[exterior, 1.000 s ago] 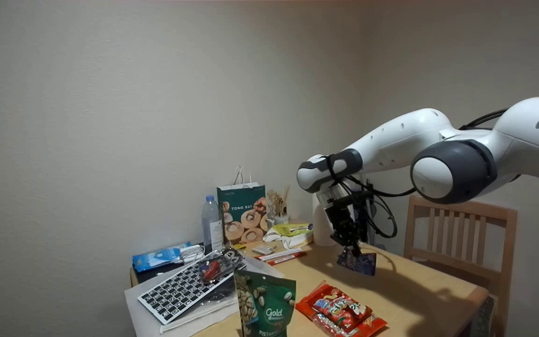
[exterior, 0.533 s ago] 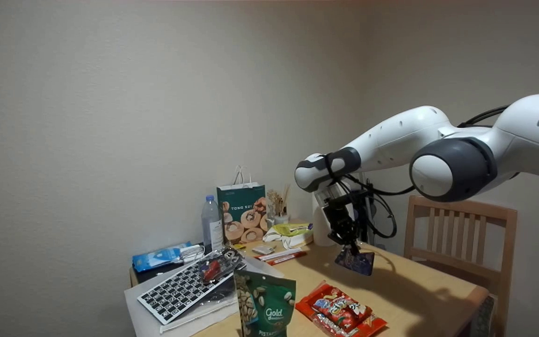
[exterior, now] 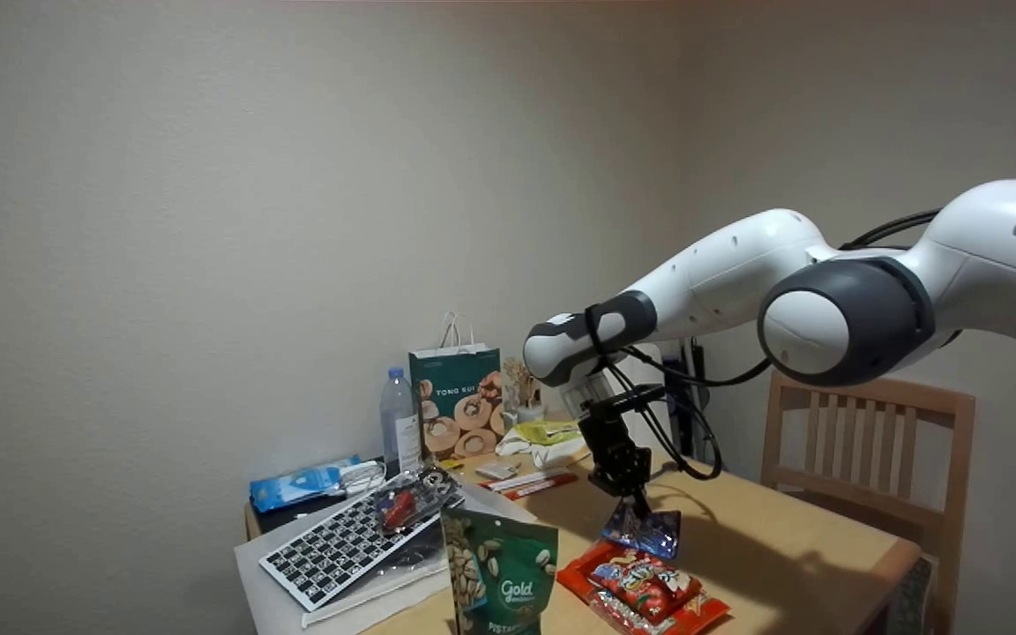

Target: Pick the blue sachet and put it on top of the red sachet

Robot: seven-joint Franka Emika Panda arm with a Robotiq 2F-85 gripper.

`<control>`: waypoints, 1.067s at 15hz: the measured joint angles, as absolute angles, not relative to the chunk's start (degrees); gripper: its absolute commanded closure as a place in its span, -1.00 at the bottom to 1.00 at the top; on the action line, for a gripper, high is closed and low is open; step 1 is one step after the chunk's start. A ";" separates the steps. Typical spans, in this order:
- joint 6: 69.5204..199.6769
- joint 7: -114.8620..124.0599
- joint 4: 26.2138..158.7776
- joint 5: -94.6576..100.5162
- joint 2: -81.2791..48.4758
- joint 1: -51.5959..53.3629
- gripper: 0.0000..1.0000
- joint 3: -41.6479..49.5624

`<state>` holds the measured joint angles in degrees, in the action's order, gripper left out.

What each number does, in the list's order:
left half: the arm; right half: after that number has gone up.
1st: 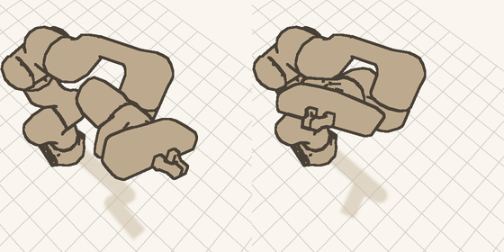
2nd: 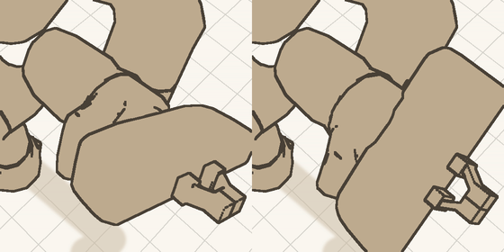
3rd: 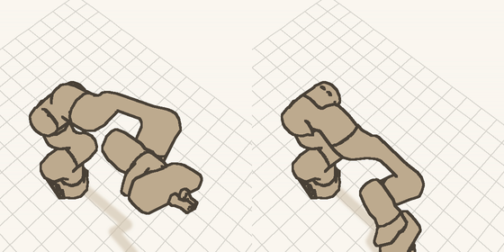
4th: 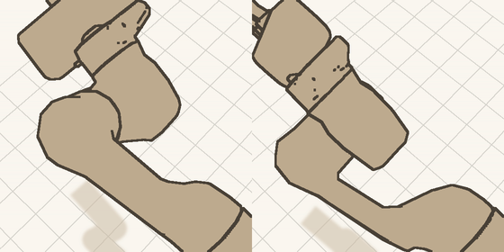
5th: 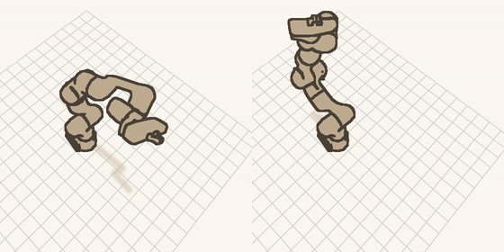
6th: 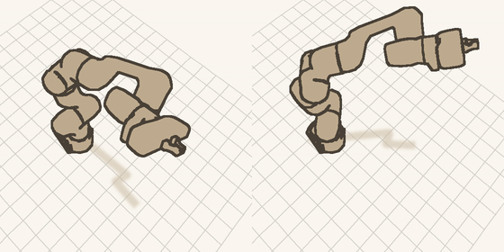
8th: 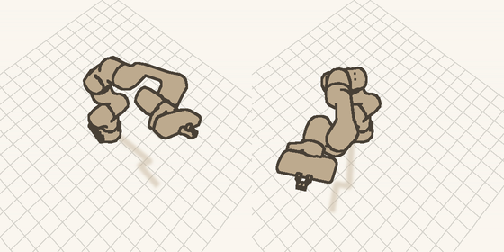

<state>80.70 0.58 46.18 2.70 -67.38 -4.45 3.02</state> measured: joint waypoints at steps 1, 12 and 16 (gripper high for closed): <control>80.71 0.61 46.90 2.70 -67.34 -4.09 0.92 2.82; 90.25 21.09 62.92 2.70 -56.36 -2.77 0.90 4.12; 91.37 24.80 72.06 2.70 -49.78 -1.31 0.90 4.68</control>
<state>91.37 24.80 72.06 2.70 -49.78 -1.31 4.68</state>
